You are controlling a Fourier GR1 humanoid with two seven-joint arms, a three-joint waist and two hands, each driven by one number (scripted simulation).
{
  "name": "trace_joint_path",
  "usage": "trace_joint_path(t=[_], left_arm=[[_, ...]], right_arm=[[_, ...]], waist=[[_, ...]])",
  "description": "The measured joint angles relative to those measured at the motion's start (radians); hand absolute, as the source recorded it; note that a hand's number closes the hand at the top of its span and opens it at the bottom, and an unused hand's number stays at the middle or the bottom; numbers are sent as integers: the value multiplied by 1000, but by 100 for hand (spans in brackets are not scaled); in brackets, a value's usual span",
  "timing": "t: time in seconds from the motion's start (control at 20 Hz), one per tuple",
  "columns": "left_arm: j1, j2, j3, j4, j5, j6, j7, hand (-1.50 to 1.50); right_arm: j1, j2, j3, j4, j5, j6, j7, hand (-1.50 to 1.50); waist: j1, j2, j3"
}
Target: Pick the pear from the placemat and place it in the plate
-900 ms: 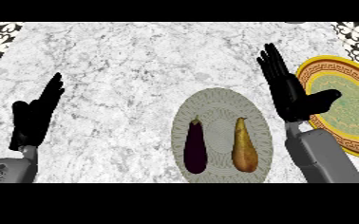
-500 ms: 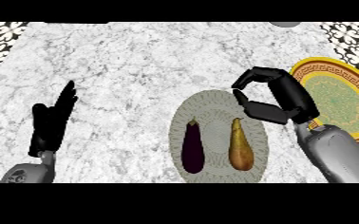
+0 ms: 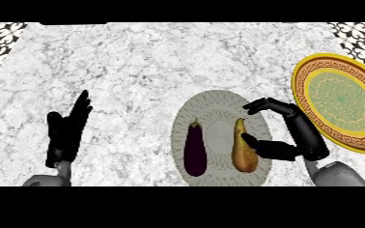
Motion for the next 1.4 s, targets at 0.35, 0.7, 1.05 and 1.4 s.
trace_joint_path(t=[0.35, 0.7, 1.05, 1.4], left_arm=[[-24, -24, -23, -26, -27, 22, 50, 0], [4, -26, -23, -40, -33, 18, 44, 0], [-3, -48, -30, -34, -49, 26, 41, 0], [-21, -61, -19, -24, -60, 16, 53, 0]], right_arm=[[40, -121, 63, 16, 153, 91, -105, -150], [-59, -239, 109, -103, 377, 125, 163, -150], [-157, -265, 192, -199, 453, 360, 465, -150], [-205, -157, 229, -201, 496, 551, 654, -150]], waist=[[12, 4, -1], [19, 2, -3], [24, 5, -3], [23, 6, -2]])
